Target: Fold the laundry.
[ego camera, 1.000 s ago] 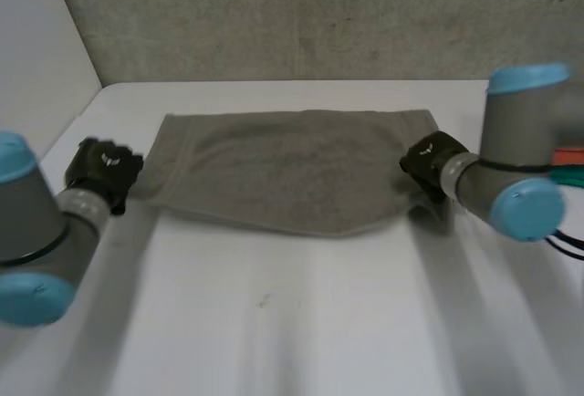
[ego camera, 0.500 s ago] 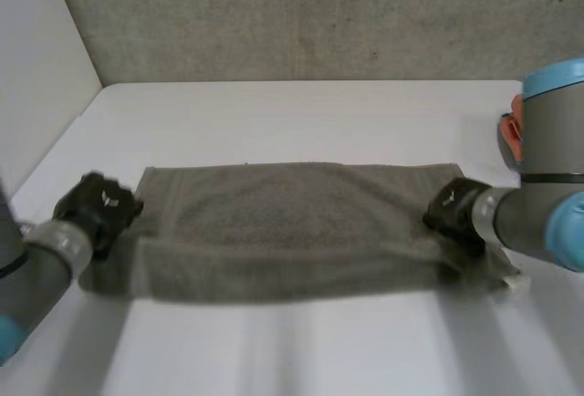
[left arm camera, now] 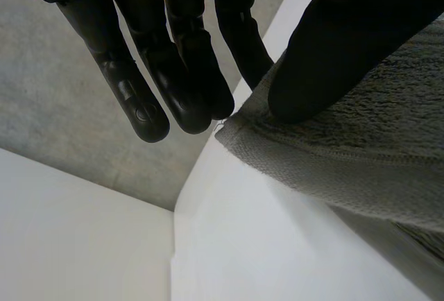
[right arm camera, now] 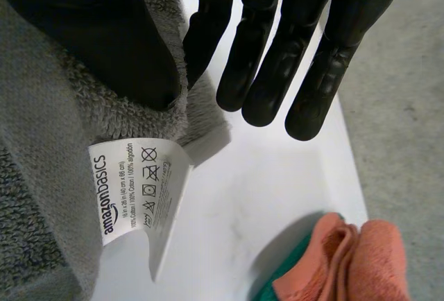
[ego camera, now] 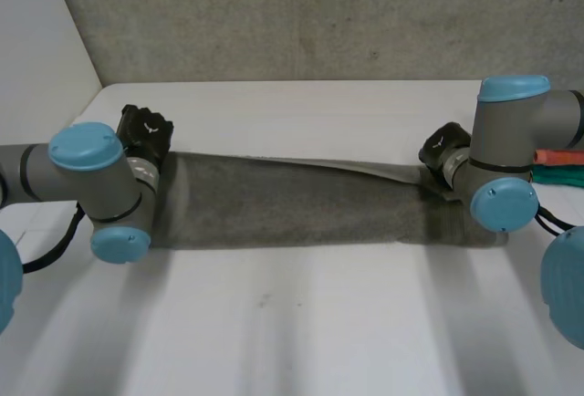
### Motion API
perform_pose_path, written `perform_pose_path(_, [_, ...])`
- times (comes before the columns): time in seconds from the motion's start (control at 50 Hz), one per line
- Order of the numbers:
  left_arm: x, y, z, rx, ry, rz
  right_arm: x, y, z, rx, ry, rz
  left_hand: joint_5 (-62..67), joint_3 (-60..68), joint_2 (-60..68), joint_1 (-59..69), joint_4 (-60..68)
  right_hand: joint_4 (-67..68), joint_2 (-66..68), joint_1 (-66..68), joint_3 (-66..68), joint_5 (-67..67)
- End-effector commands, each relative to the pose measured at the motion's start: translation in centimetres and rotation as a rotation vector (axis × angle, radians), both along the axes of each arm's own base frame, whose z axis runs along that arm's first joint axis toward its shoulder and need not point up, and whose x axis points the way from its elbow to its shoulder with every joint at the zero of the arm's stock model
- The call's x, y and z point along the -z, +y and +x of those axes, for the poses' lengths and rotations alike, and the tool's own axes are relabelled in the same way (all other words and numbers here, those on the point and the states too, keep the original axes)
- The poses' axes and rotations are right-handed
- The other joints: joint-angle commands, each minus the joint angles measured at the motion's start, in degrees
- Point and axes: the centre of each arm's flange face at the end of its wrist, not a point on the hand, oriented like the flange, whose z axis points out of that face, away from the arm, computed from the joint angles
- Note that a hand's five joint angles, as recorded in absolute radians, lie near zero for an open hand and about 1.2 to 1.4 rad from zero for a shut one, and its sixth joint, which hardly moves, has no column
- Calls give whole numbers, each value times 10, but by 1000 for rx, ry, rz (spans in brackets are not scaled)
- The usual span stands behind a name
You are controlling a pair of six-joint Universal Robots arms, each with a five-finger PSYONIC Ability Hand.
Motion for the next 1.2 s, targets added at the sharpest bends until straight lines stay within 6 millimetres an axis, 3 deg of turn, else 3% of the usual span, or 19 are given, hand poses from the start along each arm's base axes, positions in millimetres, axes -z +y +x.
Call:
perform_pose_path(0.02, [5,-6,-7,12,-4,-44,-8,-14,6,32,-38,-109,-559,-585,-587,-554,-589,-581,-574,-464,-577,-573])
perform_pose_path(0.06, [2,-5,-9,16,-1,-54,-17,-17,7,50,-58,-148,-557,-583,-585,-552,-587,-581,-574,-464,-577,-573])
perform_pose_path(0.14, [-9,-1,-14,28,10,-86,-64,-23,3,93,-156,-277,-559,-585,-587,-554,-589,-581,-574,-464,-577,-573])
perform_pose_path(0.16, [-16,1,-13,28,15,-97,-87,-21,1,101,-216,-321,-559,-585,-587,-554,-589,-581,-574,-464,-577,-573])
perform_pose_path(0.2, [-25,3,-11,25,19,-107,-113,-18,-1,111,-285,-364,-559,-585,-587,-554,-589,-581,-574,-464,-577,-573])
perform_pose_path(0.22, [-32,6,-9,21,21,-115,-137,-13,-4,117,-353,-400,-559,-585,-587,-554,-589,-581,-574,-464,-577,-573])
perform_pose_path(0.28, [-38,13,-7,24,26,-114,-178,3,-11,114,-471,-441,-559,-585,-587,-554,-589,-581,-574,-464,-577,-573])
perform_pose_path(0.36, [-54,28,-4,27,33,-116,-196,14,-35,139,-509,-434,-559,-585,-587,-554,-589,-581,-574,-464,-577,-573])
perform_pose_path(0.42, [-64,44,0,33,40,-113,-187,21,-44,132,-487,-371,-559,-585,-587,-554,-589,-581,-574,-464,-577,-573])
perform_pose_path(0.5, [-63,63,2,46,59,-78,-157,40,-49,91,-452,-209,-559,-585,-587,-554,-589,-581,-574,-464,-577,-573])
perform_pose_path(0.6, [-54,93,-5,101,116,-11,-107,62,-61,131,-415,39,-559,-585,-587,-554,-589,-581,-573,-463,-577,-573])
perform_pose_path(0.66, [-50,105,-4,122,138,20,-78,70,-72,177,-419,134,-559,-585,-587,-554,-589,-505,-498,-387,-501,-497])
perform_pose_path(0.82, [-39,122,-1,157,195,88,-28,78,-95,214,-456,177,-559,-585,-587,-554,-589,-438,-430,-320,-433,-430])
perform_pose_path(1.06, [-33,122,-1,155,193,105,12,71,-99,189,-466,145,-559,-585,-587,-554,-589,-347,-339,-229,-343,-339])
perform_pose_path(1.2, [-31,123,0,154,190,112,25,63,-99,190,-461,154,-559,-585,-587,-554,-589,-127,-119,-9,-122,-119])
